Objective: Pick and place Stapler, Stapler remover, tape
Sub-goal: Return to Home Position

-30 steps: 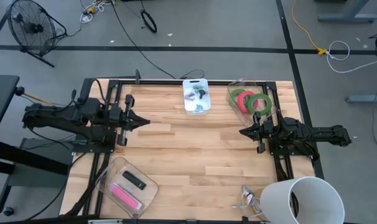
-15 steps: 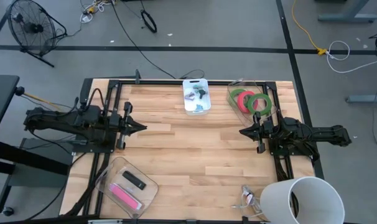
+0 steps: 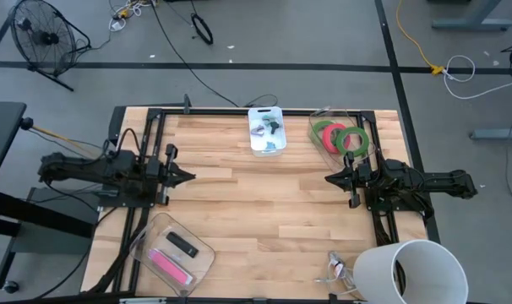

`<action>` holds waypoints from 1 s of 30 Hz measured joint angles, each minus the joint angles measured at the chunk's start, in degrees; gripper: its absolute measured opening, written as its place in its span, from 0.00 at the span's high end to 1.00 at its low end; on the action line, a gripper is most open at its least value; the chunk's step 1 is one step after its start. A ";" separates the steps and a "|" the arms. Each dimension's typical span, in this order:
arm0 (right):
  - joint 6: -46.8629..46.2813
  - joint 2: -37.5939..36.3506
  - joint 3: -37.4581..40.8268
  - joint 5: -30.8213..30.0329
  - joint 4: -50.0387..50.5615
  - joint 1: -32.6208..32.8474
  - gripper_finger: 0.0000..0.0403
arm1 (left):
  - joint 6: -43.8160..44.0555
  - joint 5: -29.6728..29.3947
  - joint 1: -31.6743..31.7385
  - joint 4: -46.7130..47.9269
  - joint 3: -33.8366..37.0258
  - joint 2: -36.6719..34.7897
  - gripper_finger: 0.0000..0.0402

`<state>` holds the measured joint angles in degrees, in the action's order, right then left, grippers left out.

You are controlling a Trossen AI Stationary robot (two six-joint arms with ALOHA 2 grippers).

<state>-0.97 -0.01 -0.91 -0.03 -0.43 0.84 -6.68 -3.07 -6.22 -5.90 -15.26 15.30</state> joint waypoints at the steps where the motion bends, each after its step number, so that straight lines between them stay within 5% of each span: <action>1: -0.01 0.00 0.00 0.00 0.00 0.00 0.95 | 0.00 0.19 0.26 -0.72 0.87 -0.61 0.99; 14: 0.00 0.00 0.00 0.01 0.00 0.00 0.95 | 0.48 3.34 4.91 -5.91 10.86 -10.48 0.99; 30: -0.01 0.00 0.00 0.01 0.00 0.00 0.95 | 4.11 3.43 4.87 -3.12 14.74 -15.23 0.99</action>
<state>-0.97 -0.01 -0.91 -0.03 -0.43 0.84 -2.57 0.36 -1.34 -9.02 -0.51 0.08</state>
